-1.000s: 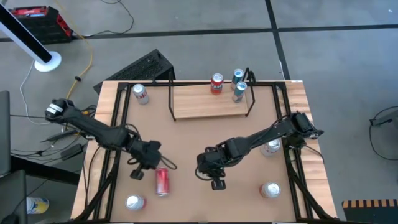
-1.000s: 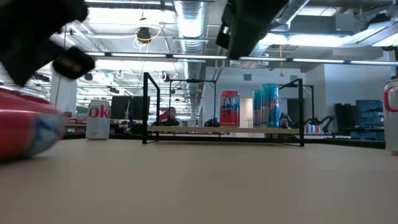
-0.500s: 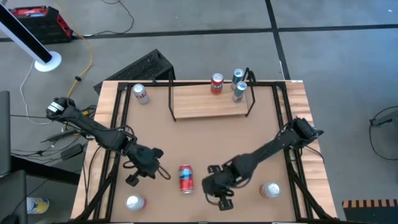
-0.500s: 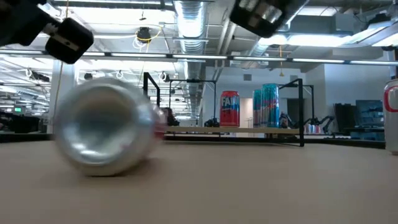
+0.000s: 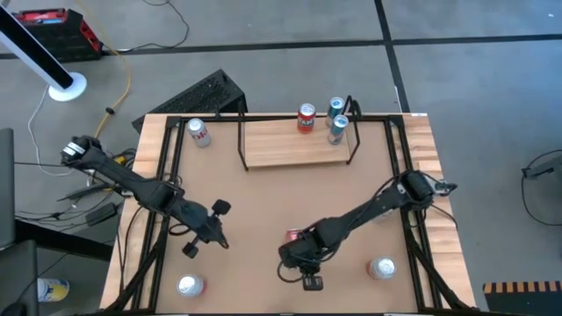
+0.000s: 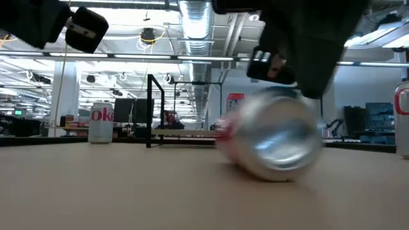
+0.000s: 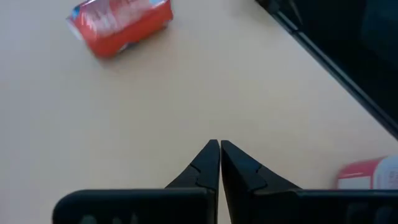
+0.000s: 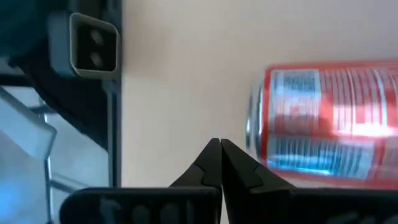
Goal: Place canned beverage on shelf
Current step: Put the orange soda can on the shelf aligned with the other orange soda can on the shelf
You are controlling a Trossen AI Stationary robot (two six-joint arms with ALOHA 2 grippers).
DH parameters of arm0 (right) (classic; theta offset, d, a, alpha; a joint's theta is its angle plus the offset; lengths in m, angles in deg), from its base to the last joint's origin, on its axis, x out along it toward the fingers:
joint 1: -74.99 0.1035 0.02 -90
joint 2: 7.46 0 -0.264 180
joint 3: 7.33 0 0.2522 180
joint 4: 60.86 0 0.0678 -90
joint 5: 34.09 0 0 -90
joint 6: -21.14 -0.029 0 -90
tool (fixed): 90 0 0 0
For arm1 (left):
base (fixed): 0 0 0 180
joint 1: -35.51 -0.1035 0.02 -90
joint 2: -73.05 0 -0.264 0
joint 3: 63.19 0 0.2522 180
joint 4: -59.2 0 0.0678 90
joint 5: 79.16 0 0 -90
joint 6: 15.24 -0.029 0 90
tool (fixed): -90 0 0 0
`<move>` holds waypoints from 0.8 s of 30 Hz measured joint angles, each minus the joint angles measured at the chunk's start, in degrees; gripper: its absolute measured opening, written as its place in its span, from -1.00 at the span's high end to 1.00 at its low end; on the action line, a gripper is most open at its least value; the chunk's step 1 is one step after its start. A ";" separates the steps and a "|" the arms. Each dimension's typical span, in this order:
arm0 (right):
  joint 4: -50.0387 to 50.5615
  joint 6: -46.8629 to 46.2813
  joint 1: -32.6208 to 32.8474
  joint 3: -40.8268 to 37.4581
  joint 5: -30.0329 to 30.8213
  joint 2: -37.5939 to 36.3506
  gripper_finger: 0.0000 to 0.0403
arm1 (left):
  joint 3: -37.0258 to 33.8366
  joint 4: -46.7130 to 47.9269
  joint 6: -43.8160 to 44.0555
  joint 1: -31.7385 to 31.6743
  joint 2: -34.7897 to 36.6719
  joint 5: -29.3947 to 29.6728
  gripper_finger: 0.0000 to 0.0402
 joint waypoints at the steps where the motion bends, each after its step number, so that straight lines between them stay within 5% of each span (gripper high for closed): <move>1: -0.63 -0.31 0.02 0.14 0.11 0.00 0.89 | 0.00 0.31 -0.35 -0.37 0.98 0.20 1.00; 7: 9.55 -5.68 -0.22 0.34 8.05 -1.02 0.89 | 0.00 0.32 -1.77 -2.90 5.27 2.00 1.00; 13: 20.93 -7.14 -1.36 0.02 25.55 -0.74 0.89 | 0.00 0.24 -1.67 -4.18 6.78 2.46 1.00; 19: 21.07 -1.89 -1.64 0.30 23.55 -4.94 0.89 | 0.00 0.34 -3.10 -5.27 6.82 2.48 1.00; 24: 27.83 -8.29 -2.17 0.34 27.52 -13.06 0.89 | 0.00 -0.36 -6.27 -6.12 6.80 2.47 1.00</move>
